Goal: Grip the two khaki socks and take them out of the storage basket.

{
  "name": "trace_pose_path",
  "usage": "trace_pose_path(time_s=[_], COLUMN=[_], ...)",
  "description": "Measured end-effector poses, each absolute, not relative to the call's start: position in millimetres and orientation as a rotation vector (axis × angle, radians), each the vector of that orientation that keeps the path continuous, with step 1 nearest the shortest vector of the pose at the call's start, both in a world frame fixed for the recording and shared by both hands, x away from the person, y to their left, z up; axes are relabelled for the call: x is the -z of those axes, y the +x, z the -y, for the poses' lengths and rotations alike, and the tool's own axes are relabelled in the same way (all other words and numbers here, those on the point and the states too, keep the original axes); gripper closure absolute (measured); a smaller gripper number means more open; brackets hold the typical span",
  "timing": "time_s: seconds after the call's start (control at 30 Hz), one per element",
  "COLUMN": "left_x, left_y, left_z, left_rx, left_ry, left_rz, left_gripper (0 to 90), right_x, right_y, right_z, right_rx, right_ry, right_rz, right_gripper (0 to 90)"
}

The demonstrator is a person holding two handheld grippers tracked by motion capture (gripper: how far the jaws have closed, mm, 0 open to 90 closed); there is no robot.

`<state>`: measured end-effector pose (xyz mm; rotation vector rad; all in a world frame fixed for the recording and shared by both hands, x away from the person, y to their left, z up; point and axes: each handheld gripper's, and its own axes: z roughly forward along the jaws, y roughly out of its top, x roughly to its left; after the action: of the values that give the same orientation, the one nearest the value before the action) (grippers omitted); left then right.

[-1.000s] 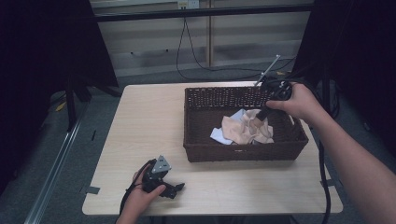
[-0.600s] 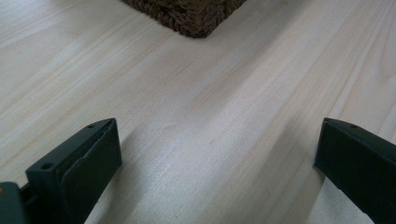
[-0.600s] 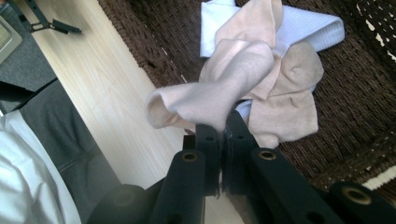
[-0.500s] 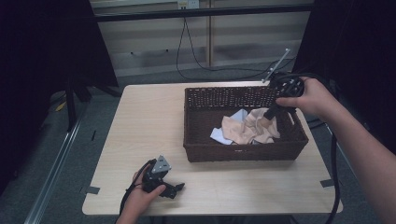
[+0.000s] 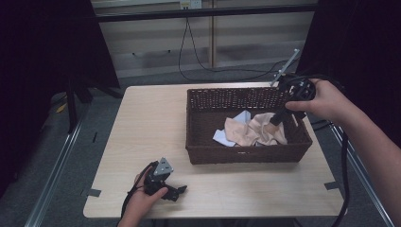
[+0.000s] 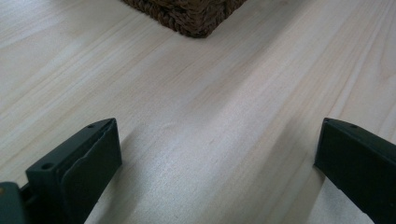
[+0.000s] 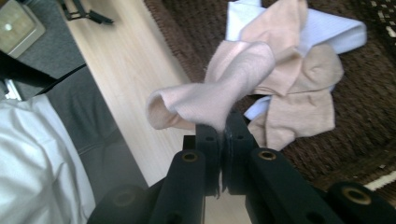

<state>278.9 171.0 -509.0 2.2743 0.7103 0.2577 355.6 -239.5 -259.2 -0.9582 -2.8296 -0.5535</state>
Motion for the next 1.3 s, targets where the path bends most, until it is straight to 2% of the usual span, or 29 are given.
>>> trace_pose_path(time_s=[0.6,1.3], left_x=[509,509], left_y=[279,279], left_z=[-171,-171], left_rx=[-0.259,-0.262], left_ry=[2.274,2.268], left_rz=[-0.711,-0.711], left_gripper=[0.0,0.0], right_x=[264,298], right_y=[333,316], right_z=[231,213], right_rx=[0.545,0.523], right_ry=[-0.813,-0.677], right_rz=[2.809,2.777], right_gripper=[87.3,87.2])
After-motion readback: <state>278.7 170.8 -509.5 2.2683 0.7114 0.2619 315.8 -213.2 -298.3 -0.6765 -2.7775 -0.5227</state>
